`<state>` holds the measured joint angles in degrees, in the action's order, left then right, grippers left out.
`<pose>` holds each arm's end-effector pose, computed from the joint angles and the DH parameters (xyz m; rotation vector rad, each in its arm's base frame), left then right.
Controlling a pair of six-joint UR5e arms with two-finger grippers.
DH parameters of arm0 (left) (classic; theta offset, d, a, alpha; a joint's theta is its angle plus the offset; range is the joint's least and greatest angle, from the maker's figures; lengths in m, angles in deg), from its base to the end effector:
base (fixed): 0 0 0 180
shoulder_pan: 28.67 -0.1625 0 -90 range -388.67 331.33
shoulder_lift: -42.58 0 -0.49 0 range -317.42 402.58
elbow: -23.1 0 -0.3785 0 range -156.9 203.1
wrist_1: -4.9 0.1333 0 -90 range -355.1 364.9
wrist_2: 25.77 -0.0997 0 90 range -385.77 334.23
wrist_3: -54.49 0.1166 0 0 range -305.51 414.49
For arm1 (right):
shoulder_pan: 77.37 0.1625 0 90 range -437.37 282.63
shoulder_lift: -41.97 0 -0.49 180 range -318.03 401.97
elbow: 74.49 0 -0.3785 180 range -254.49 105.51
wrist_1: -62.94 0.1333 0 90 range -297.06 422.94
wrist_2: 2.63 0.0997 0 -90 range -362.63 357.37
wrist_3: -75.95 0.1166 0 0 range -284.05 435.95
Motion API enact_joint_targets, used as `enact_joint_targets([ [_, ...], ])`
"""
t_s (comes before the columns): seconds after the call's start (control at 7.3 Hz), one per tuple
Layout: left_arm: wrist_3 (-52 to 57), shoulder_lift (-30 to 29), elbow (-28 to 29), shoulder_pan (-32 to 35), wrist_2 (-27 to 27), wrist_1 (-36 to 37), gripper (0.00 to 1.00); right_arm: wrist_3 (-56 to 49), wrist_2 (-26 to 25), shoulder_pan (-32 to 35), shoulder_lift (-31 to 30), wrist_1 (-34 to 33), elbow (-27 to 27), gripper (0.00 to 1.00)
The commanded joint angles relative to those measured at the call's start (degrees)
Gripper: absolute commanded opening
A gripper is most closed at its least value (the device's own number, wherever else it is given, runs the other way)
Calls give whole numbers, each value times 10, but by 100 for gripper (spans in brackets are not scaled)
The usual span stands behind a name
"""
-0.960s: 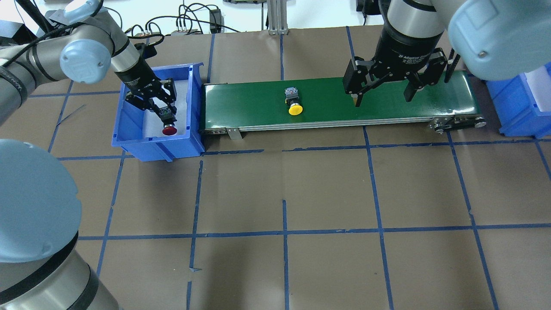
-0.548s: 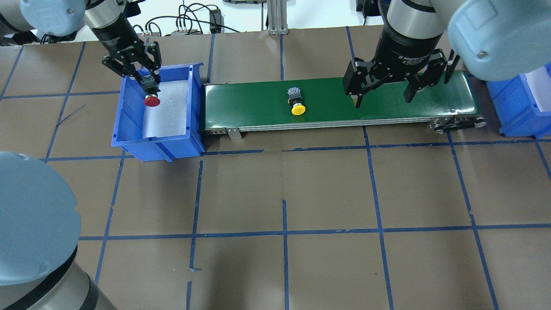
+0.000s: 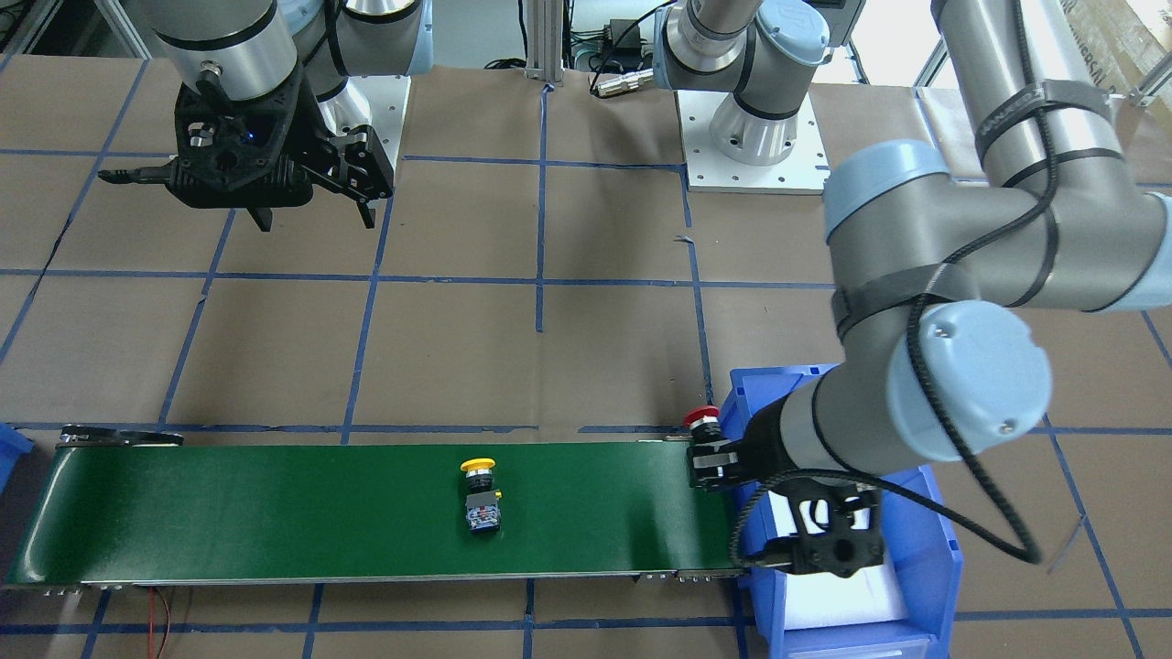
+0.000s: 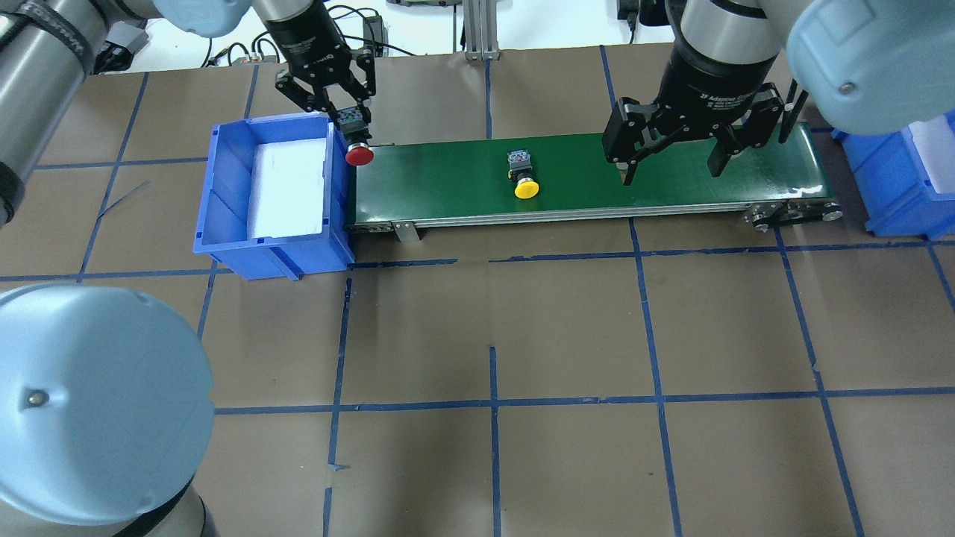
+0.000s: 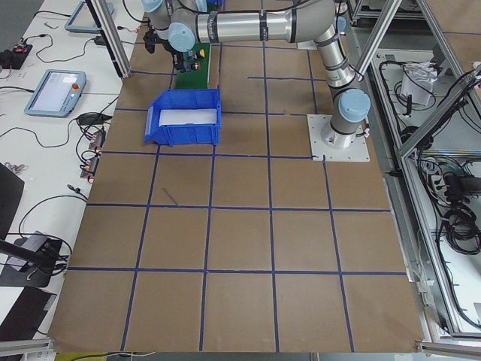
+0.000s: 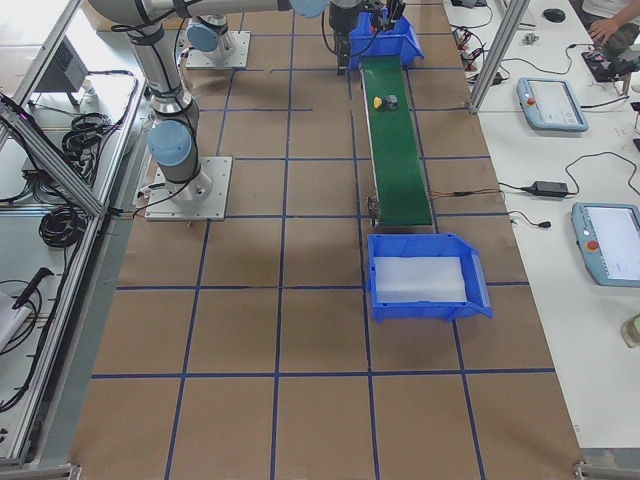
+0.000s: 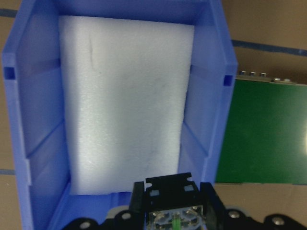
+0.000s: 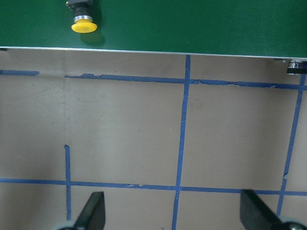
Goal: Transport two buttons from left to right
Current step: 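Lift the red button and place it on the green conveyor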
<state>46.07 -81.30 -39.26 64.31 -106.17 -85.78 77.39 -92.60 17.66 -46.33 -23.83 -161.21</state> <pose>-0.1907 -0.7256 0.4020 0.1565 -2.9761 -0.2041 0.1757 -0.4756 0.5433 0.0983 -3.1386 -0.0452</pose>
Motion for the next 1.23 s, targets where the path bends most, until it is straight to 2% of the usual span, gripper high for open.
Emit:
enact_joint_targets([
  [0.0, -31, -41, -6, 42, -3, 52, 29, -1, -19, -2, 1, 0, 0, 100],
  [0.27, -27, -67, -23, 45, -12, 88, 29, -1, -21, -1, 0, -1, 1, 100],
  [0.41, -13, -62, -27, 44, -42, 90, 30, -1, -21, -1, 0, -1, 1, 100],
  [0.82, 13, -67, -18, 35, -51, 82, 32, -1, -21, 0, 1, 0, 1, 100],
  [1.1, 25, -71, -19, 35, -61, 84, 40, -1, -21, 0, 0, 0, 0, 100],
])
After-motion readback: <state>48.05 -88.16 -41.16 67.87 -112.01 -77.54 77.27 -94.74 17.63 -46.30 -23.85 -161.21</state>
